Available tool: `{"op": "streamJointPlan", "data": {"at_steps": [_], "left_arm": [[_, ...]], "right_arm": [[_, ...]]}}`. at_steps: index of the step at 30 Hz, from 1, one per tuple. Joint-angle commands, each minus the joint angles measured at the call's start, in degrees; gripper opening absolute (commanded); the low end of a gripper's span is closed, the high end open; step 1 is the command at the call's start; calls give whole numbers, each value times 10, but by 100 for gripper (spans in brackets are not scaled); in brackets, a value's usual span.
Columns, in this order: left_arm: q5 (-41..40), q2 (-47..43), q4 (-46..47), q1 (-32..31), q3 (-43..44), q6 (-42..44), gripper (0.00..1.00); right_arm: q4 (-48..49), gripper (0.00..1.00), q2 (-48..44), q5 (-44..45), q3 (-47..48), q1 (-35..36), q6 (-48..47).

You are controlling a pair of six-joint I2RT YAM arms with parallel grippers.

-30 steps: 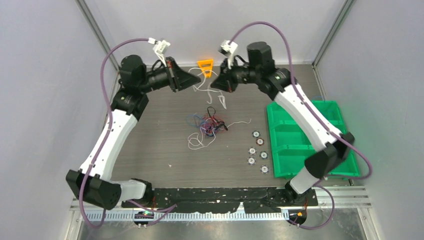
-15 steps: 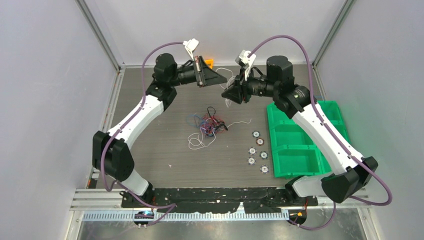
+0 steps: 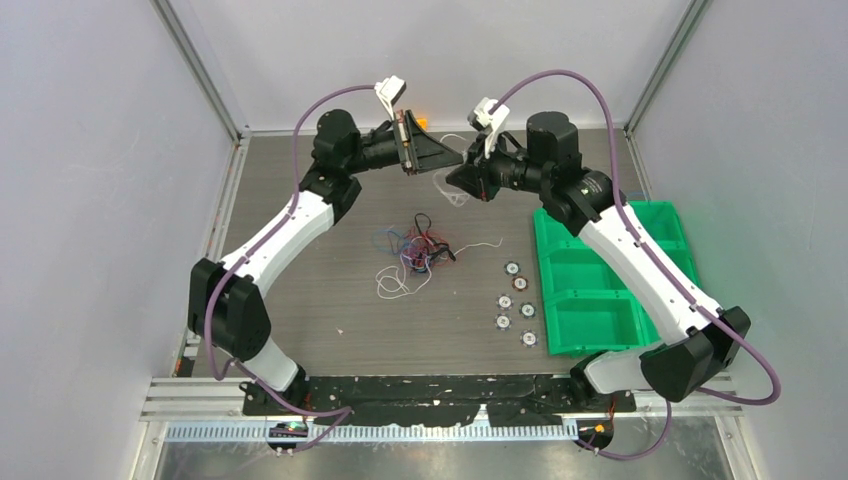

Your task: Untangle the cables

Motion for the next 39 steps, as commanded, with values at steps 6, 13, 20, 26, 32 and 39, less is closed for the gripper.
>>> {"op": "streamJointPlan", "data": {"at_steps": [6, 13, 20, 26, 32, 39], "left_arm": [[-29, -29, -163, 32, 24, 152, 45], [-59, -60, -309, 38, 16, 331, 71], [-31, -75, -311, 45, -2, 377, 80], [-5, -82, -332, 59, -17, 442, 87], [12, -94, -379, 92, -33, 495, 88], [-48, -111, -598, 97, -30, 722, 89]], "right_arm": [[-56, 5, -64, -42, -18, -134, -29], [-224, 5, -72, -85, -26, -249, -204], [-290, 5, 4, -80, -52, -356, -359], [-271, 5, 106, -55, -44, -381, -464], [-291, 9, 179, 13, -59, -398, -587], [-381, 49, 198, 58, -24, -419, -593]]}}
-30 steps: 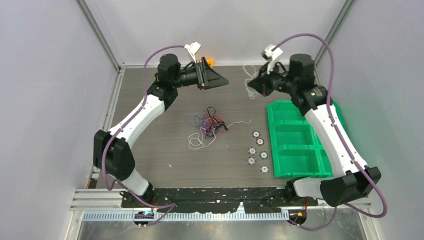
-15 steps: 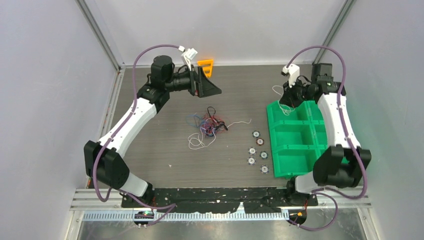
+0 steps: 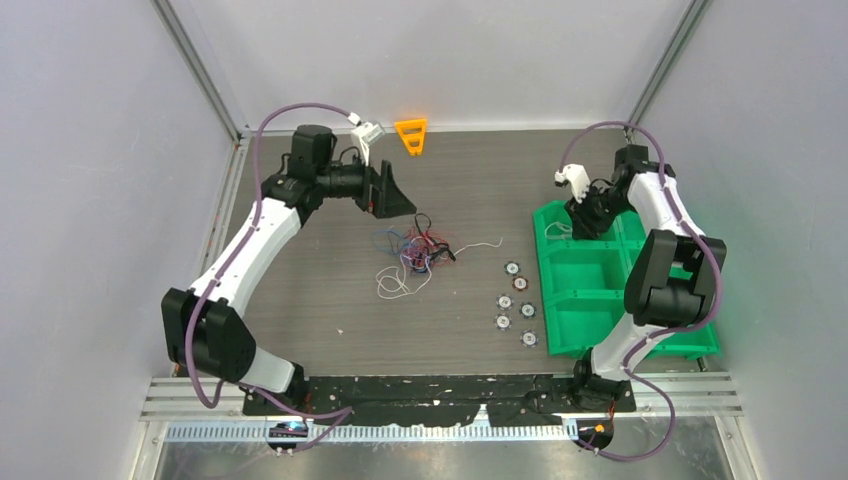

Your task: Untangle the cables

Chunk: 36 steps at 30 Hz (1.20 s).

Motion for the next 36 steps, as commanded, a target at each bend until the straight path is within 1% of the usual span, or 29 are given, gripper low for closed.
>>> {"op": "streamJointPlan", "data": {"at_steps": [1, 2, 4, 6, 8, 10, 11, 12, 13, 14, 15, 16, 17, 18, 20, 23, 25, 28, 30, 32, 34, 36], "left_arm": [[-43, -35, -148, 1, -11, 166, 89], [-50, -39, -159, 6, -32, 172, 89], [-57, -44, -158, 20, -67, 165, 87], [-68, -49, -142, 35, -109, 135, 84], [-72, -55, -121, 47, -154, 98, 79], [-82, -59, -103, 50, -199, 75, 73], [-87, -59, -96, 50, -217, 65, 71], [-86, -57, -89, 52, -233, 58, 68], [-81, -53, -84, 53, -245, 53, 66], [-76, -49, -79, 54, -254, 47, 64], [-72, -45, -75, 55, -262, 43, 62], [-70, -40, -72, 55, -270, 40, 61], [-69, -36, -64, 55, -279, 36, 61], [-75, -30, -58, 54, -285, 31, 61], [-90, -16, -46, 55, -294, 22, 63], [-97, 12, -19, 55, -300, 12, 64], [-98, 31, -7, 56, -294, 14, 62], [-91, 66, -6, 55, -279, 16, 56], [-85, 81, -4, 55, -272, 11, 51], [-81, 89, -7, 54, -265, 11, 43], [-77, 90, -18, 55, -260, 19, 31], [-56, 81, -33, 54, -255, 28, 13]], "right_arm": [[-85, 56, -11, 23, 69, -9, -20], [-116, 71, -12, 14, 85, -9, -2], [-155, 84, -18, -17, 132, -8, 34], [-174, 87, -34, -47, 162, -2, 71], [-168, 88, -57, -78, 168, 15, 113], [-139, 87, -84, -87, 155, 51, 163], [-128, 87, -96, -89, 142, 86, 198], [-104, 87, -101, -91, 137, 102, 214], [-93, 86, -105, -93, 125, 148, 244], [-68, 85, -105, -98, 120, 168, 259], [-35, 85, -104, -99, 106, 209, 288], [-17, 85, -100, -99, 98, 226, 303], [20, 84, -96, -98, 82, 263, 330], [36, 84, -85, -97, 72, 298, 342], [84, 83, -60, -88, 63, 346, 380], [158, 83, -20, -64, 59, 397, 439], [194, 83, 13, -50, 64, 424, 467], [229, 84, 68, -34, 87, 458, 499], [252, 84, 99, -16, 98, 473, 507], [263, 83, 130, 5, 110, 481, 512], [264, 82, 159, 21, 126, 485, 515], [264, 82, 180, 33, 137, 487, 514]]}}
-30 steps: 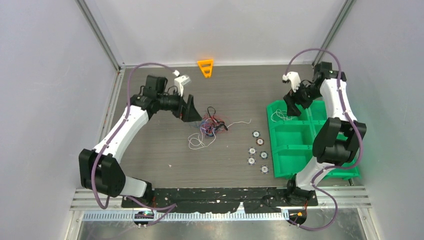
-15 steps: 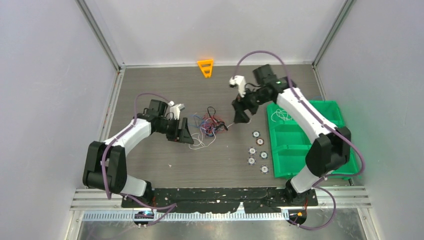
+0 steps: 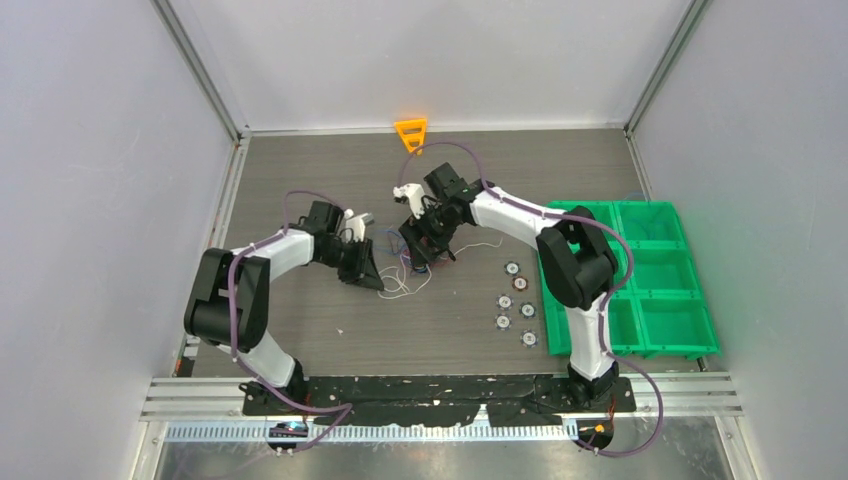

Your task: Untangle the cables

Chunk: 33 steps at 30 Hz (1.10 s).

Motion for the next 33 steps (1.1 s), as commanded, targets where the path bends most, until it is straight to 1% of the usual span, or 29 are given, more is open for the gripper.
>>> {"op": "streamJointPlan", "data": {"at_steps": [1, 2, 4, 6, 8, 11, 13, 17, 21, 24, 30, 33], "left_arm": [[58, -26, -13, 1, 37, 20, 2], [81, -41, -30, 1, 47, 32, 0], [116, -94, -68, 2, 71, 57, 0], [134, -165, -102, 5, 102, 76, 0], [147, -228, -127, 12, 140, 77, 0], [162, -298, -111, 22, 208, 28, 0], [165, -321, -75, 27, 252, -26, 0], [164, -334, 32, 32, 342, -148, 0], [163, -325, 152, 45, 415, -253, 0], [161, -310, 197, 59, 465, -303, 0], [155, -273, 321, 93, 558, -409, 0], [150, -250, 343, 104, 620, -427, 0]], "right_arm": [[43, 82, 30, 48, 48, 5, 19], [43, 81, 35, 64, 49, 7, 17], [42, 81, 47, 82, 52, 9, 12], [38, 79, 56, 97, 53, 9, 10], [37, 77, 61, 103, 52, 9, 11], [37, 74, 65, 108, 52, 11, 14], [37, 73, 67, 112, 52, 13, 12], [34, 73, 69, 117, 48, 14, 4], [33, 73, 69, 114, 42, 14, 1], [33, 75, 70, 109, 42, 14, 4], [33, 79, 72, 96, 53, 14, 10], [33, 81, 74, 94, 56, 14, 10]]}}
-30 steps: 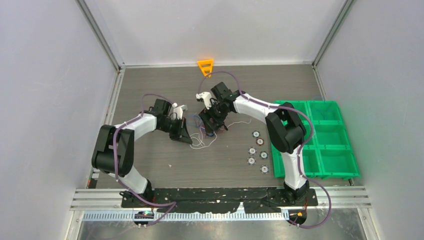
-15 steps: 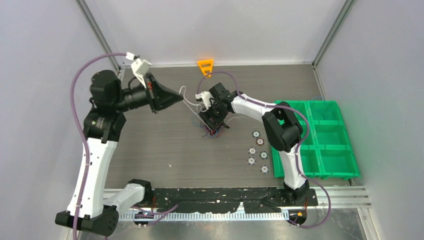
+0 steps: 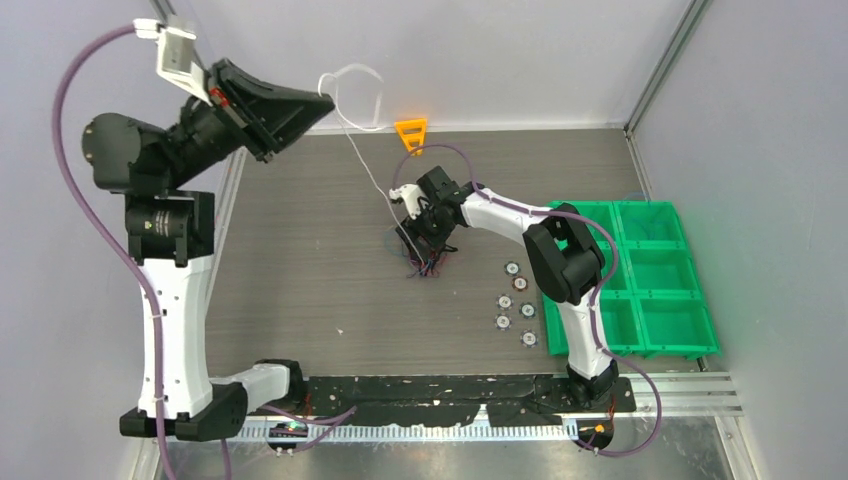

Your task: Untangle the cables

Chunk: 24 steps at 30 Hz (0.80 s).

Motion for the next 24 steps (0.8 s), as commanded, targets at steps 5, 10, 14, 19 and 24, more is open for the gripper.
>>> {"op": "streamJointPlan", "data": {"at_steps": [5, 10, 14, 19, 24], "left_arm": [[-32, 44, 111, 32, 174, -79, 0], [-66, 70, 123, 70, 259, -89, 0], [-110, 85, 112, 97, 313, -89, 0], [-114, 65, 80, 105, 251, -78, 0], [-79, 26, 91, 103, 81, -92, 0]], "right_arm": [[7, 83, 14, -4, 21, 2, 0], [7, 84, 17, 0, 18, 2, -3], [8, 85, 21, 7, 18, 2, -7], [-10, 88, -5, 3, 32, 1, -20], [-51, 91, -99, -56, 51, -12, -49]]}}
